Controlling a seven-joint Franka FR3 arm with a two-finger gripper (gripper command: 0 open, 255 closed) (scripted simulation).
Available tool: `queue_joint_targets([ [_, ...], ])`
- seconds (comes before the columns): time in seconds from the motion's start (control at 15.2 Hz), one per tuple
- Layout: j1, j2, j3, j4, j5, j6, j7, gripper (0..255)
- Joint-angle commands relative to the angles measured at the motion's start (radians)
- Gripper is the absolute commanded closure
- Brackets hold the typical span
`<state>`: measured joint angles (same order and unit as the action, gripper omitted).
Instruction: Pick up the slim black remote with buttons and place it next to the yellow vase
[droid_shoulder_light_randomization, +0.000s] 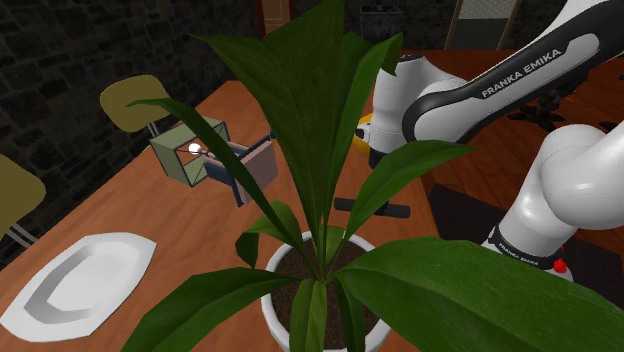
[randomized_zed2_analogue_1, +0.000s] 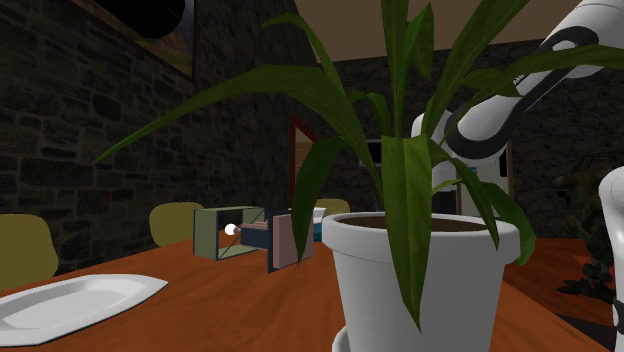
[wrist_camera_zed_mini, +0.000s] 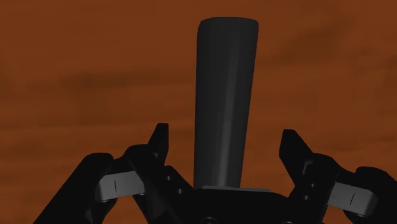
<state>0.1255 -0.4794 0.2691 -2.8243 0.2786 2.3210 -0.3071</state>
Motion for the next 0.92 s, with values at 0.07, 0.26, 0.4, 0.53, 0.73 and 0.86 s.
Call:
queue_joint_targets([
  [0.07, 0.000, 0.000, 0.000, 0.000, 0.000, 0.000, 0.000, 0],
  [0.26, -0.006, -0.057, -0.014, 0.035, -0.014, -0.091, 0.003, 0],
  [0.4, -0.010, -0.098, -0.026, 0.071, -0.026, -0.169, 0.005, 0],
  [0.53, -0.010, -0.098, -0.026, 0.070, -0.026, -0.169, 0.005, 0],
  [0.73, -0.010, -0.098, -0.026, 0.071, -0.026, -0.169, 0.005, 0],
  [0.86, -0.010, -0.098, -0.026, 0.071, -0.026, -0.169, 0.005, 0],
])
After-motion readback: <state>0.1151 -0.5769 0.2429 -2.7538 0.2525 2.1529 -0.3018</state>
